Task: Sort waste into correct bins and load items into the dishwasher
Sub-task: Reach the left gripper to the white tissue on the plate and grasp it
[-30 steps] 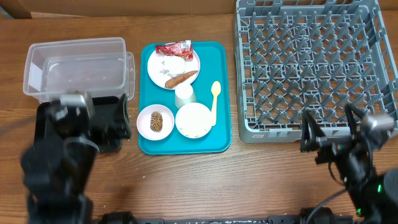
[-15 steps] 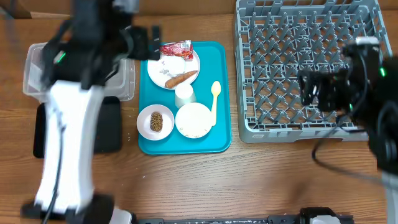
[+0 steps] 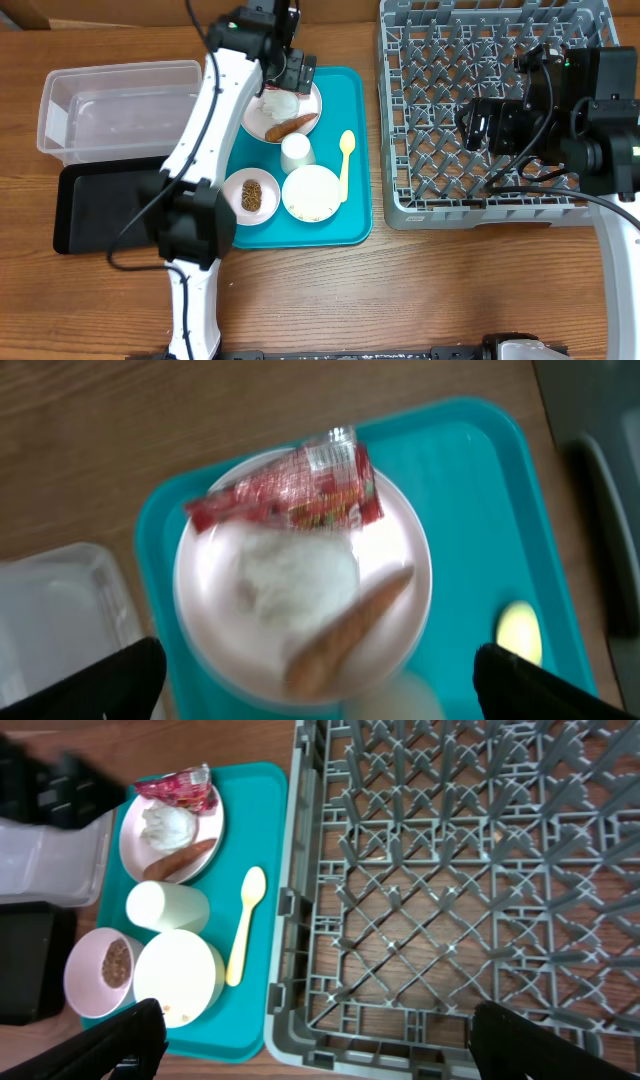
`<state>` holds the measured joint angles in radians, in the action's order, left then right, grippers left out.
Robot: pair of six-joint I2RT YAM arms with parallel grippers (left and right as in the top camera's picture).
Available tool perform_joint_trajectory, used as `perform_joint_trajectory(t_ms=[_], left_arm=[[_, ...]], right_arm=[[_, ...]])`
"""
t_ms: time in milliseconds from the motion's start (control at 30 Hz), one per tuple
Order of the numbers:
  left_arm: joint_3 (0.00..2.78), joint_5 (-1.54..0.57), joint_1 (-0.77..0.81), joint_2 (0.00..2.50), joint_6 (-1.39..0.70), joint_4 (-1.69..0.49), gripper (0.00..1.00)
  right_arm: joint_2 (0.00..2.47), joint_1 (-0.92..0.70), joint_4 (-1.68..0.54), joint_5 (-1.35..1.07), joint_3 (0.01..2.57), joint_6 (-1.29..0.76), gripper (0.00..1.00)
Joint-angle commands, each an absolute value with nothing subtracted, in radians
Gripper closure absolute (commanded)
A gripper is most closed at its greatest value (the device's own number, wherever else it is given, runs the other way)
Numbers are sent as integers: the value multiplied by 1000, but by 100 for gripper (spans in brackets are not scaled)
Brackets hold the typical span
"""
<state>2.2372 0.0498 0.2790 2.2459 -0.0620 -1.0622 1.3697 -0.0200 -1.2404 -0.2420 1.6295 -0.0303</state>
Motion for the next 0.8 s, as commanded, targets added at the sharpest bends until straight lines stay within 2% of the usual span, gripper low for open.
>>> perform_joint_trajectory(t_ms=[0, 233, 467, 600, 700, 767], left_arm=[[2262, 60, 274, 2286, -207, -968, 1], [2262, 116, 273, 2415, -364, -908, 6], [2262, 122, 274, 2494, -408, -958, 27], [2261, 123, 273, 2518, -408, -999, 33], [2261, 123, 273, 2532, -408, -1018, 48], [2261, 123, 273, 2540, -408, -1023, 75]], right_arm=[[1359, -15, -1237, -271, 1656, -41, 0], [1360, -15, -1259, -271, 1656, -41, 0], [1360, -15, -1259, -271, 1656, -41, 5], [1360, -15, -1259, -271, 1656, -41, 6], [1360, -15, -1259, -271, 1656, -41, 6], [1360, -15, -1259, -271, 1656, -41, 7]])
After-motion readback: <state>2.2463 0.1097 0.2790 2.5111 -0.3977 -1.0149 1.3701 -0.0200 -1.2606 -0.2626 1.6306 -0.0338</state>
